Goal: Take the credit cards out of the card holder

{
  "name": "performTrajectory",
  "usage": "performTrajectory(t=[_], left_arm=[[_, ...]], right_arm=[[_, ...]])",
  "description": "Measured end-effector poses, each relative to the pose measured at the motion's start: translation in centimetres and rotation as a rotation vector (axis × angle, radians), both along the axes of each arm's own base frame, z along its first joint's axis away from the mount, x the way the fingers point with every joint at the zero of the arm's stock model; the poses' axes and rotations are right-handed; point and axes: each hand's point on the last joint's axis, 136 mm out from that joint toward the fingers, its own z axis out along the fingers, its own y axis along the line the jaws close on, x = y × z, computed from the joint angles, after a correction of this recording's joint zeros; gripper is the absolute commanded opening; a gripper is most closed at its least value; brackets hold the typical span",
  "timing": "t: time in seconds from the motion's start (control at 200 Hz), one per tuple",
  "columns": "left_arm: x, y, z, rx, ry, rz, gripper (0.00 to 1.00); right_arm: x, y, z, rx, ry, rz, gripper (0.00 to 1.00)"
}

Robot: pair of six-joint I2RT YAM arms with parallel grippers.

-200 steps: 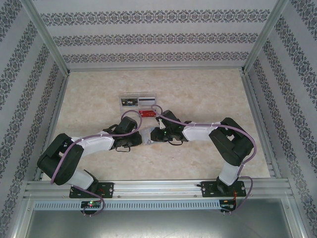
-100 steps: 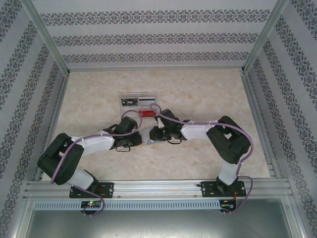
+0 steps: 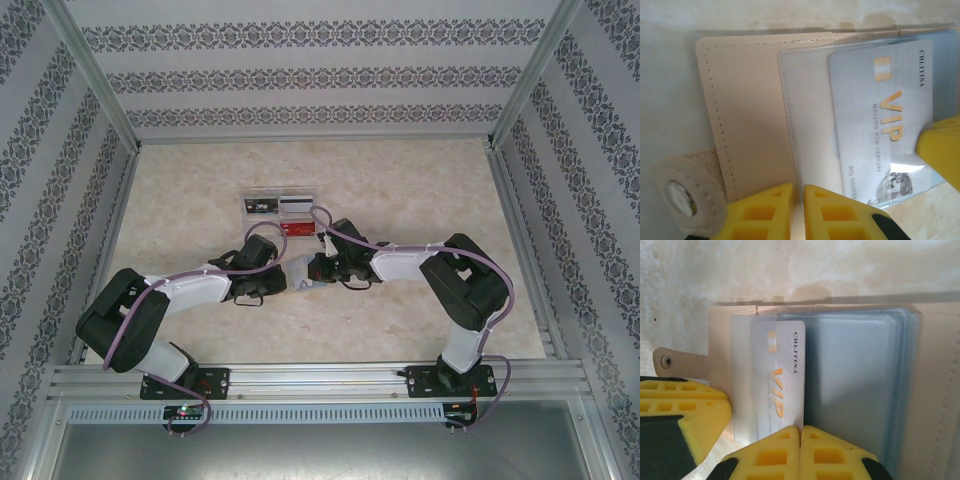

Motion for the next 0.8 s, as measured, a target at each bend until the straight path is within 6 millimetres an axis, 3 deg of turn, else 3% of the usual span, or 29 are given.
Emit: performTrajectory(t=[0.6,0.799], left_arm=[[0.0,0.0,0.0,0.0,-0.001,0.0,0.16],[0.1,-0.2,0.9,-0.006,-0.008,-0.006,0.27]], right_arm=[[0.7,-3.4,2.4,0.016,-0.059,-0.051,0.04],[0.6,-3.9,4.7,0.016,-0.127,-0.031,0.01]])
